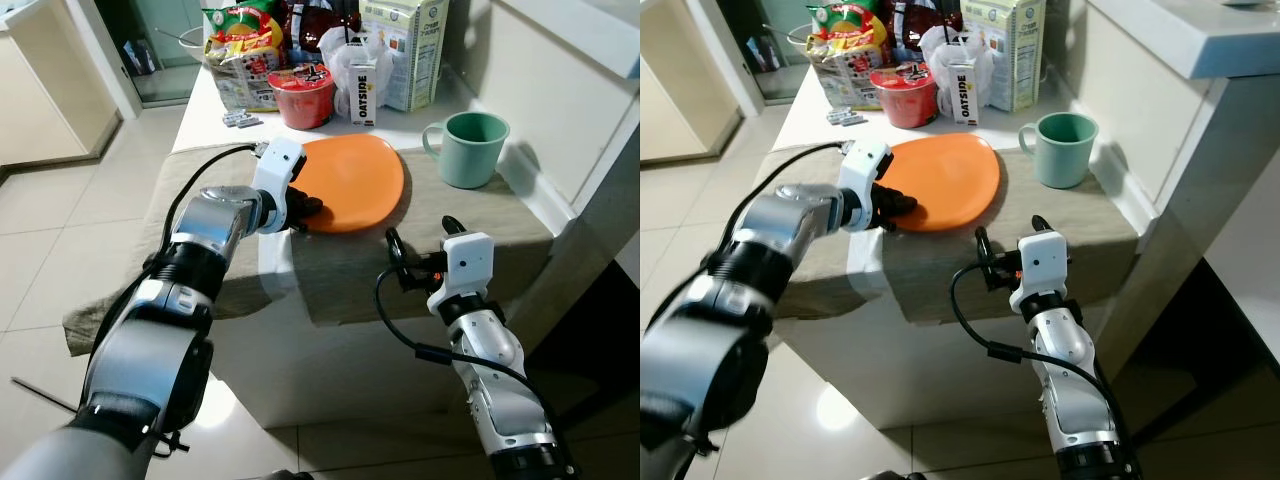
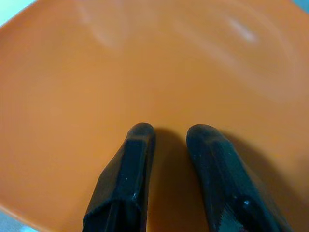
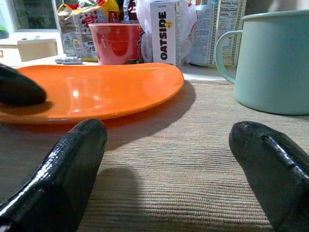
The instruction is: Setting the table
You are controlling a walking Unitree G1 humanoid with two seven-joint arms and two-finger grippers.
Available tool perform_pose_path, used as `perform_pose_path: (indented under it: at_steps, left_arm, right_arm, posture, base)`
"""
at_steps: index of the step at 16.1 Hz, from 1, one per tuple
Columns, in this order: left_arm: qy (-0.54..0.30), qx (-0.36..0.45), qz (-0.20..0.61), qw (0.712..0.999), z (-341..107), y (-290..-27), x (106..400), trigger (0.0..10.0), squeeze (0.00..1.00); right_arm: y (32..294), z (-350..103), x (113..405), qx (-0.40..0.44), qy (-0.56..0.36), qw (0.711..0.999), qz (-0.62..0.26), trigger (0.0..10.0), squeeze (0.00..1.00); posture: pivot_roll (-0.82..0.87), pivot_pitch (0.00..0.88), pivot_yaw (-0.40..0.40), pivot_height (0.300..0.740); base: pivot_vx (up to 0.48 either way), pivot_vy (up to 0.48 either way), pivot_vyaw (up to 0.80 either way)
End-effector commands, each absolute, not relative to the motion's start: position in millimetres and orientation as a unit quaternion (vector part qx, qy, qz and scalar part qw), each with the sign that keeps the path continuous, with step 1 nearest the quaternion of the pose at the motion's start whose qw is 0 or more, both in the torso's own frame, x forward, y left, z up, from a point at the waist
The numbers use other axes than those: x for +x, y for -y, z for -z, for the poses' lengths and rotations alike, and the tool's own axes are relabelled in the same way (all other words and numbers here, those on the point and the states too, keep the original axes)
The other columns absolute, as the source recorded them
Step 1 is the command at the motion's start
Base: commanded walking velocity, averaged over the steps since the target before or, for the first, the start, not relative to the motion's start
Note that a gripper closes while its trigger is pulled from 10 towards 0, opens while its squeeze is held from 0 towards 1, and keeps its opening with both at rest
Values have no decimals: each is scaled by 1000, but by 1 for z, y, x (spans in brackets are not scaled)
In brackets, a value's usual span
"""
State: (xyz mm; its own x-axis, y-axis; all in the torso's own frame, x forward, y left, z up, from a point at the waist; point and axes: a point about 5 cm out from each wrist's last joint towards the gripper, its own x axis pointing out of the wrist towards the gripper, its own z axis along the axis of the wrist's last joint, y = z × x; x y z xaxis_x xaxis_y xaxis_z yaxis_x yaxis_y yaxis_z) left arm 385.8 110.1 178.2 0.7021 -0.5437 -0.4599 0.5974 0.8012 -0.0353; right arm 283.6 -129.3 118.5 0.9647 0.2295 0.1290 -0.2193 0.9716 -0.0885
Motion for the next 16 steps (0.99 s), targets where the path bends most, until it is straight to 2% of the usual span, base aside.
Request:
perform_pose_path:
  at_steps: [1, 16]
  left_arm:
    - [-255, 55, 317, 912, -171, -111, 378, 10000, 0]
    - [-213, 45, 309, 926, -198, -106, 352, 10000, 0]
  right_arm:
    - [124, -116, 284, -36, 63, 990, -124, 10000, 0]
    - [125, -114, 289, -41, 61, 989, -127, 10000, 0]
  posture:
    - [-163, 7, 123, 740]
    - [-161, 4, 122, 740]
  base:
    - [0, 0, 0]
    - [0, 0, 0]
